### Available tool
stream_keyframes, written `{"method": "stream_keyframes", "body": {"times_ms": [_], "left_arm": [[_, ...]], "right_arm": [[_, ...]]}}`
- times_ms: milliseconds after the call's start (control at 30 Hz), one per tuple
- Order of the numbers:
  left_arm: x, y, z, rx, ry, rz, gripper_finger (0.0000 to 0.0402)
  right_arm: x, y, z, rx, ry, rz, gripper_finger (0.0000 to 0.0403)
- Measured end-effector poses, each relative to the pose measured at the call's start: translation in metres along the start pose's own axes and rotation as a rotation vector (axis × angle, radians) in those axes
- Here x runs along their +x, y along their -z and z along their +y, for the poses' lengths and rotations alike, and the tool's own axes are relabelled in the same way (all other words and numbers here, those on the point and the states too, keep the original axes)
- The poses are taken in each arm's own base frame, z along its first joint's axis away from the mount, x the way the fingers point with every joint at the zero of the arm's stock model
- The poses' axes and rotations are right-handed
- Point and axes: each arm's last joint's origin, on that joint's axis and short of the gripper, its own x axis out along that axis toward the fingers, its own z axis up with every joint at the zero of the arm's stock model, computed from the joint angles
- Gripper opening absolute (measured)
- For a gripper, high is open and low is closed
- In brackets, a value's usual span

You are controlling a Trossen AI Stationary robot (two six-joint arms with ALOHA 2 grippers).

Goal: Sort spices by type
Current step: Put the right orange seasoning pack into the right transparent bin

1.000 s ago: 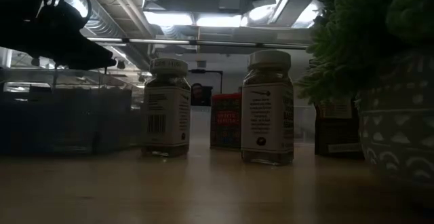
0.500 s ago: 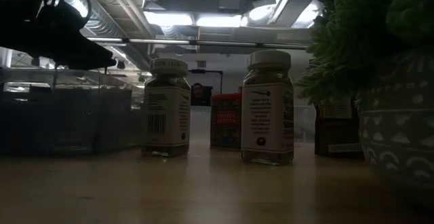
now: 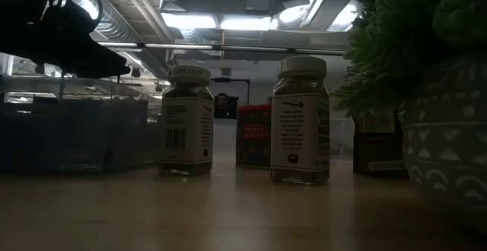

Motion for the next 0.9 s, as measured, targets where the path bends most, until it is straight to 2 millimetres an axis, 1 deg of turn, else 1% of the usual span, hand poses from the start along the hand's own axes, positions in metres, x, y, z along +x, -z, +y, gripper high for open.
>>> {"method": "stream_keyframes", "body": {"times_ms": [300, 467, 700, 800, 900], "left_arm": [[0.000, 0.000, 0.000, 0.000, 0.000, -0.003, 0.0155], [0.000, 0.000, 0.000, 0.000, 0.001, -0.003, 0.0155], [0.000, 0.000, 0.000, 0.000, 0.000, -0.004, 0.0155], [0.000, 0.000, 0.000, 0.000, 0.000, -0.004, 0.0155], [0.000, 0.000, 0.000, 0.000, 0.000, -0.004, 0.0155]], "right_arm": [[-0.005, -0.024, 0.012, 0.077, -0.330, -0.202, 0.0230], [-0.009, -0.033, 0.017, 0.130, -0.484, -0.257, 0.0230], [-0.012, -0.037, 0.021, 0.163, -0.559, -0.268, 0.0230], [-0.012, -0.040, 0.029, 0.157, -0.630, -0.293, 0.0230], [-0.011, -0.043, 0.039, 0.135, -0.663, -0.295, 0.0230]]}}
